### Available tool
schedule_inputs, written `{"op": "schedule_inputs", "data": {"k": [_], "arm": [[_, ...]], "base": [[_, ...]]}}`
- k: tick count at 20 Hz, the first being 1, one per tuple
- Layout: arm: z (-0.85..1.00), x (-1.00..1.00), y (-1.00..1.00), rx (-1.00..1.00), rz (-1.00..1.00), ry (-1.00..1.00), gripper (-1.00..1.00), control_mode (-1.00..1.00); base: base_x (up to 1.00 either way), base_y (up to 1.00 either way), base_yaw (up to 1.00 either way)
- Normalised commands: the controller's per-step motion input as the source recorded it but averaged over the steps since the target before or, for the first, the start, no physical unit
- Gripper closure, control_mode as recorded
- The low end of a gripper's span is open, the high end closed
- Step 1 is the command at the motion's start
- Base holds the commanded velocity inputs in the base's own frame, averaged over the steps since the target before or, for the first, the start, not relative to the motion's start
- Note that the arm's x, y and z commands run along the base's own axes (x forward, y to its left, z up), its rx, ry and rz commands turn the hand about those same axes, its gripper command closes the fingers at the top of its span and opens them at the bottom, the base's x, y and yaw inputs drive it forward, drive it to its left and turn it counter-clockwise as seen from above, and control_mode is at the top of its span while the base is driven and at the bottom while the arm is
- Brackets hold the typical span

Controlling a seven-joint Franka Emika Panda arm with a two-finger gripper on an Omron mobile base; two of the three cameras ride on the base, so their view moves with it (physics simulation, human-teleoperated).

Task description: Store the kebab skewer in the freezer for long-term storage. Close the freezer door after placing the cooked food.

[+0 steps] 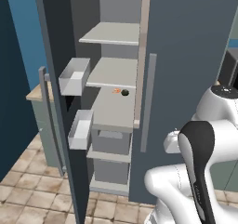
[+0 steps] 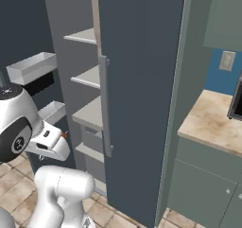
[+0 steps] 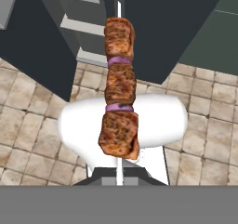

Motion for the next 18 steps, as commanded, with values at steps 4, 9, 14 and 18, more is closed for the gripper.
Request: {"op": "schedule_inputs", "data": {"k": [4, 9, 14, 18], "arm": [[0.0, 0.0, 0.0, 0.0, 0.0, 0.0, 1.0, 1.0], [0.0, 0.0, 0.0, 0.0, 0.0, 0.0, 1.0, 1.0], [0.0, 0.0, 0.0, 0.0, 0.0, 0.0, 1.0, 1.0], [0.0, 0.0, 0.0, 0.0, 0.0, 0.0, 1.0, 1.0]], "base": [[0.29, 0.29, 0.0], [0.36, 0.27, 0.0], [0.43, 0.32, -0.01], [0.47, 0.25, -0.01]]}}
